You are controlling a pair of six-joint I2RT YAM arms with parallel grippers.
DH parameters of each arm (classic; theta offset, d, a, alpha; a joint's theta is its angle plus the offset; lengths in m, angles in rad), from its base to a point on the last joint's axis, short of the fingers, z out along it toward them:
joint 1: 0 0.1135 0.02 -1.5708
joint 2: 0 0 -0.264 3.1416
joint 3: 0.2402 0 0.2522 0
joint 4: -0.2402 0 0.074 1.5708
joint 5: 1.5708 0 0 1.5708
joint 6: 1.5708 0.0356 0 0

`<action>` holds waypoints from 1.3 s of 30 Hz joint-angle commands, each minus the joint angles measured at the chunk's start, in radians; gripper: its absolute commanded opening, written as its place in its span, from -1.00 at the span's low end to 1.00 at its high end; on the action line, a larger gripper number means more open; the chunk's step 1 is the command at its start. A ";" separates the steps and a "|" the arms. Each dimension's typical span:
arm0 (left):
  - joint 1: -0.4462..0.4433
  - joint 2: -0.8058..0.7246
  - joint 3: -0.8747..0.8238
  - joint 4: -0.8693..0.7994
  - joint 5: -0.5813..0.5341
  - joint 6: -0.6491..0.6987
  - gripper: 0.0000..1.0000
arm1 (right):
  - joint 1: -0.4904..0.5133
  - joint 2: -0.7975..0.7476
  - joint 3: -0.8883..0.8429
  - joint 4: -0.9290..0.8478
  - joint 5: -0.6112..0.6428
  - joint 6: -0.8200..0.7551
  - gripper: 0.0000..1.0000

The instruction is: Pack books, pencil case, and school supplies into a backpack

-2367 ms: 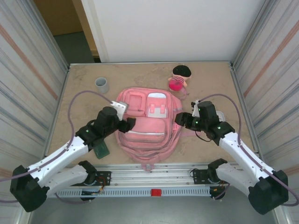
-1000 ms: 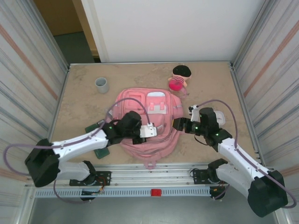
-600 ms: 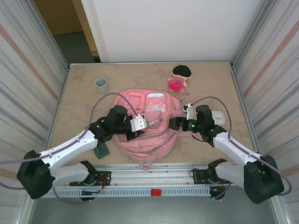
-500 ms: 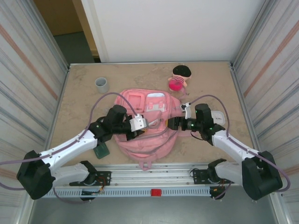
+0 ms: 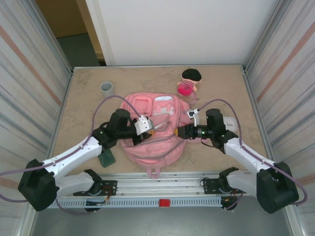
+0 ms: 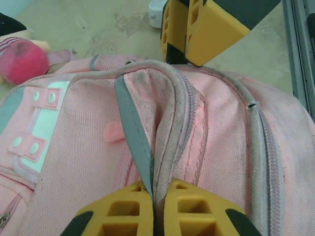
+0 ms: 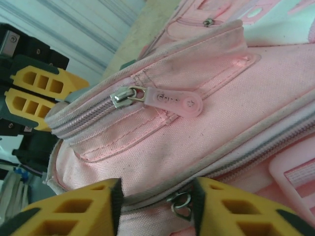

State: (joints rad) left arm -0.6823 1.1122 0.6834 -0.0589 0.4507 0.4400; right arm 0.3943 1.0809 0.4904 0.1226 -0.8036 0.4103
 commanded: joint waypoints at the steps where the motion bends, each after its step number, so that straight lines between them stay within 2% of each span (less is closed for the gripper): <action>1: 0.016 -0.031 0.026 0.174 0.019 -0.029 -0.97 | 0.011 0.004 0.029 -0.042 -0.022 -0.029 -0.28; 3: 0.017 -0.035 0.026 0.177 0.015 -0.031 -0.97 | 0.011 0.012 0.037 -0.060 -0.026 -0.037 -0.29; 5: 0.022 -0.041 0.026 0.182 0.013 -0.035 -0.97 | 0.013 0.012 0.044 -0.086 -0.027 -0.045 -0.20; 8: 0.034 -0.046 0.024 0.195 0.024 -0.042 -0.97 | 0.014 -0.003 0.043 -0.132 0.021 -0.070 0.14; 13: 0.053 -0.057 0.018 0.214 0.045 -0.064 -0.97 | 0.005 -0.025 0.022 -0.110 0.003 -0.079 0.17; 17: 0.064 -0.063 0.007 0.232 0.056 -0.079 -0.97 | 0.005 -0.014 0.023 -0.100 -0.019 -0.074 0.06; 20: 0.068 -0.070 0.007 0.237 0.068 -0.085 -0.97 | 0.005 -0.001 0.026 -0.100 -0.012 -0.083 0.07; 23: 0.073 -0.077 0.004 0.250 0.079 -0.093 -0.97 | -0.001 0.019 0.031 -0.095 -0.012 -0.086 -0.10; 33: 0.075 -0.072 0.011 0.228 0.057 -0.077 -0.97 | -0.009 -0.001 0.057 -0.097 0.008 -0.056 -0.90; 36: 0.074 -0.059 0.020 0.200 -0.006 -0.072 -0.97 | -0.001 -0.047 0.069 -0.122 0.006 -0.030 -0.98; 39: 0.065 -0.044 0.031 0.180 -0.106 -0.081 -1.00 | 0.050 -0.098 0.093 -0.184 0.033 -0.018 -1.00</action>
State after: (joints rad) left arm -0.6258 1.0954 0.6708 0.0059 0.4629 0.3687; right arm 0.4030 1.0389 0.5339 0.0120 -0.7750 0.3672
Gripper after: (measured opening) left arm 0.086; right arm 0.065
